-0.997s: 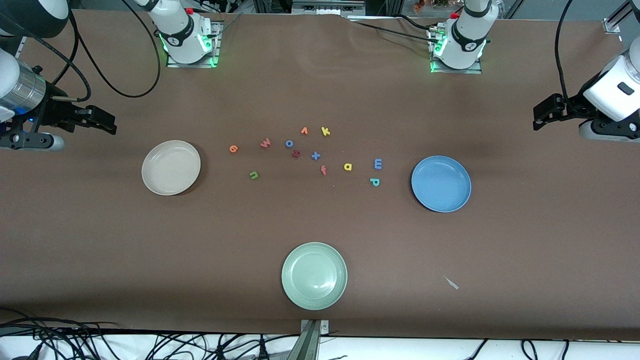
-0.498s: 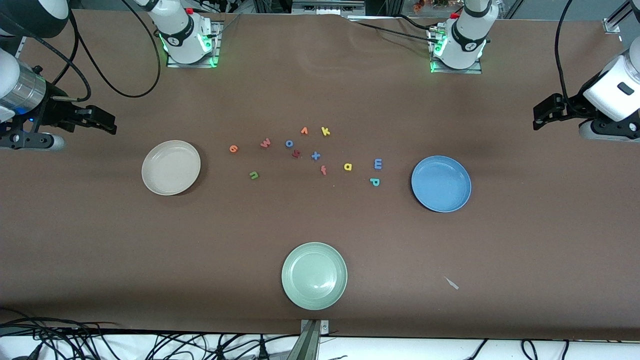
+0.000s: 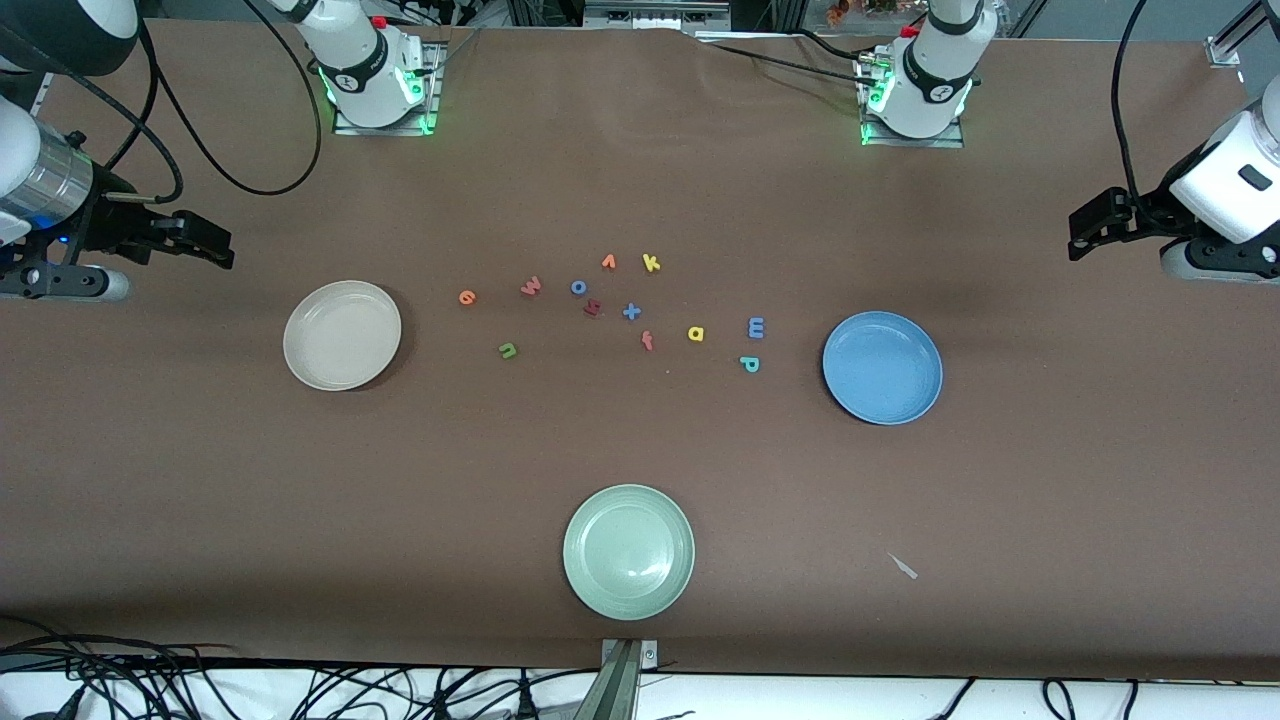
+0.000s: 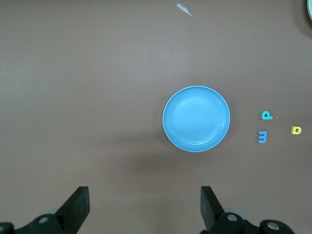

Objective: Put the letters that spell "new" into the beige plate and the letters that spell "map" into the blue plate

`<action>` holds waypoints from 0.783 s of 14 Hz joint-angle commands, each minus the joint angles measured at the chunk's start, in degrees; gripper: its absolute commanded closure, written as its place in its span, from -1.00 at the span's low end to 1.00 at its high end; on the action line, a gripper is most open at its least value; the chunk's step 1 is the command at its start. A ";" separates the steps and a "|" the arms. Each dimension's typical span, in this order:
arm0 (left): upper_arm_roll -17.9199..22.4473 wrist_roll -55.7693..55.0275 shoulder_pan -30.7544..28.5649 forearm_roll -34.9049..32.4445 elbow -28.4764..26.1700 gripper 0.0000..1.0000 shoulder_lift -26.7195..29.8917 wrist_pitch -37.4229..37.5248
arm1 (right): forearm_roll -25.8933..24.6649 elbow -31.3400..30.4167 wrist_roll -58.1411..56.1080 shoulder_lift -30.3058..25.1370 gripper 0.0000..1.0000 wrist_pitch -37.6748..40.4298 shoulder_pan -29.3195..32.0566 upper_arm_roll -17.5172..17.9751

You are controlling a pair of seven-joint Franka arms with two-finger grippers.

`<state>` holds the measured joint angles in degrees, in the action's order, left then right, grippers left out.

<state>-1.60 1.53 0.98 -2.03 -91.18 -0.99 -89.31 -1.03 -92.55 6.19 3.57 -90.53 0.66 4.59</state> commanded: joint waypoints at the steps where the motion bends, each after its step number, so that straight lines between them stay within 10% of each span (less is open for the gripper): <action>1: -0.51 0.05 -0.54 -0.52 1.70 -1.00 -0.50 1.33 | -0.90 -0.08 0.57 -0.41 -1.00 0.53 0.31 0.60; 11: -0.50 0.14 -0.54 -0.61 1.79 -1.00 -0.59 1.24 | -0.90 -0.08 0.57 -0.41 -1.00 1.41 0.31 1.13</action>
<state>-1.60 1.52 0.85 -2.03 -91.17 -0.99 -89.31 -1.03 -92.55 6.21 3.57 -89.85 0.64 5.17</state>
